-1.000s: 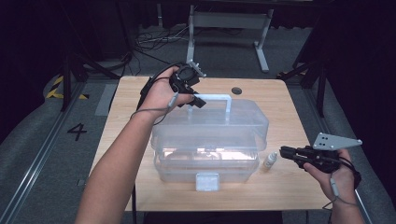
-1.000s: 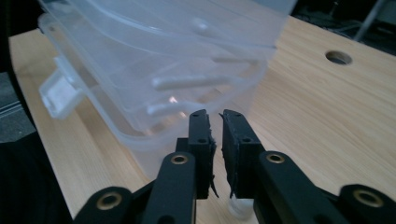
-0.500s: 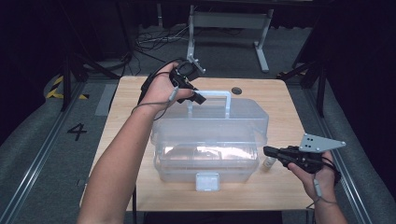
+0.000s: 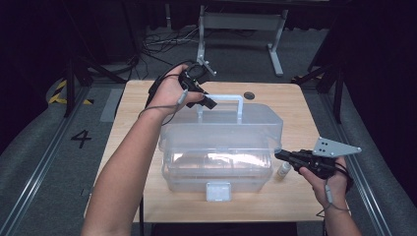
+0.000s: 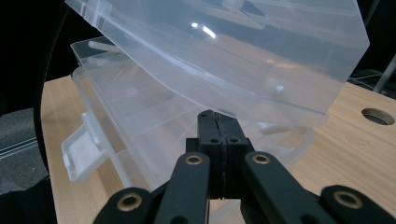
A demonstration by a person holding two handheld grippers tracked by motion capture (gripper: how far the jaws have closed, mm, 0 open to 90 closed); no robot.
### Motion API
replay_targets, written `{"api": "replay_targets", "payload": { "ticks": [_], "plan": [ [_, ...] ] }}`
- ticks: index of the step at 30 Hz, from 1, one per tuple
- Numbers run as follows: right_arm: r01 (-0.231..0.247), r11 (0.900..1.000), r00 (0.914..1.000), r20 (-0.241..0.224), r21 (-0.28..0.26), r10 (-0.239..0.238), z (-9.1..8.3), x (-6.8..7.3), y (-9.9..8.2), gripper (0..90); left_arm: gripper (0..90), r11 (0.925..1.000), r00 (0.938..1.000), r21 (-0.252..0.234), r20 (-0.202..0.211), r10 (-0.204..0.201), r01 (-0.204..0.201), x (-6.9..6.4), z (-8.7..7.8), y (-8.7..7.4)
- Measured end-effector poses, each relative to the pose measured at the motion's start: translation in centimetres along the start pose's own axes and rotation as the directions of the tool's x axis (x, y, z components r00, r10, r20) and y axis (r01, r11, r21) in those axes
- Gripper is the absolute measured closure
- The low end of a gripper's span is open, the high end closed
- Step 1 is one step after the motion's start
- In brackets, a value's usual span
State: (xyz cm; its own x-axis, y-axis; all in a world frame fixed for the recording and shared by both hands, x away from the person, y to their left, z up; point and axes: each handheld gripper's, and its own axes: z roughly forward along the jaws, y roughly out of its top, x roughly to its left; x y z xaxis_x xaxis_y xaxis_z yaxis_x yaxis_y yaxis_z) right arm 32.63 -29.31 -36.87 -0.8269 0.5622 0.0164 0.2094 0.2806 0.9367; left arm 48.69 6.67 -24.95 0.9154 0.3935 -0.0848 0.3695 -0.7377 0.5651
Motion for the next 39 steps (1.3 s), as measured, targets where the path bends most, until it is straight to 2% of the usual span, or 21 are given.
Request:
{"api": "replay_targets", "payload": {
  "ticks": [8, 11, 13, 20, 22, 24, 27, 29, 32, 34, 36, 39],
  "plan": [
    [-0.008, 1.0000, 1.0000, 0.002, -0.005, 0.008, 0.1, -0.1, -0.1, 90.0, 70.7, 1.0000, 0.9999, -0.007, -0.010, 0.002, -0.002, -0.1, 0.0, -0.1],
    [-0.008, 1.0000, 1.0000, 0.004, -0.001, 0.008, 0.1, 0.0, -0.1, 90.0, 58.3, 0.9982, 0.9994, -0.054, -0.024, -0.027, 0.025, -0.2, -0.6, -0.3],
    [-0.012, 0.9999, 0.9999, 0.006, -0.001, 0.012, 0.2, -0.1, -0.2, 90.0, 51.1, 0.9963, 0.9984, -0.083, -0.048, -0.030, 0.026, -0.4, -1.2, -0.6],
    [-0.012, 0.9999, 0.9999, 0.012, 0.005, 0.012, 0.5, -0.1, -0.2, 90.0, 46.1, 0.9869, 0.9974, -0.161, -0.072, -0.009, -0.003, -1.8, -3.9, -1.8],
    [-0.017, 0.9998, 0.9998, 0.011, 0.004, 0.017, 0.6, -0.1, -0.1, 90.0, 45.8, 0.9828, 0.9967, -0.185, -0.081, -0.006, -0.009, -2.2, -4.7, -2.4],
    [-0.016, 0.9999, 0.9998, 0.012, 0.002, 0.016, 0.7, -0.1, -0.1, 90.0, 49.1, 0.9760, 0.9959, -0.217, -0.090, -0.010, -0.010, -2.7, -5.4, -3.1],
    [-0.016, 0.9999, 0.9998, 0.012, 0.002, 0.016, 0.8, -0.2, 0.0, 90.0, 50.8, 0.9731, 0.9939, -0.230, -0.109, -0.013, -0.012, -3.2, -6.0, -3.9],
    [-0.017, 0.9999, 0.9998, 0.013, 0.001, 0.017, 0.9, -0.2, 0.0, 90.0, 52.1, 0.9701, 0.9947, -0.243, -0.102, -0.016, -0.010, -3.5, -6.5, -4.7],
    [-0.016, 0.9999, 0.9998, 0.012, 0.000, 0.016, 1.0, -0.3, 0.1, 90.0, 52.2, 0.9659, 0.9928, -0.259, -0.118, -0.020, -0.012, -4.0, -7.2, -5.8],
    [-0.018, 0.9998, 0.9998, 0.012, 0.000, 0.018, 1.1, -0.3, 0.1, 90.0, 52.0, 0.9641, 0.9932, -0.265, -0.115, -0.021, -0.010, -4.3, -7.6, -6.3],
    [-0.024, 0.9997, 0.9996, 0.018, 0.003, 0.024, 1.3, -0.4, 0.2, 90.0, 51.7, 0.9630, 0.9902, -0.269, -0.137, -0.027, -0.011, -4.6, -7.9, -6.9],
    [-0.033, 0.9995, 0.9993, 0.020, 0.001, 0.033, 1.5, -0.4, 0.2, 90.0, 52.0, 0.9591, 0.9924, -0.283, -0.118, -0.033, -0.002, -5.3, -8.1, -7.9]
  ]
}}
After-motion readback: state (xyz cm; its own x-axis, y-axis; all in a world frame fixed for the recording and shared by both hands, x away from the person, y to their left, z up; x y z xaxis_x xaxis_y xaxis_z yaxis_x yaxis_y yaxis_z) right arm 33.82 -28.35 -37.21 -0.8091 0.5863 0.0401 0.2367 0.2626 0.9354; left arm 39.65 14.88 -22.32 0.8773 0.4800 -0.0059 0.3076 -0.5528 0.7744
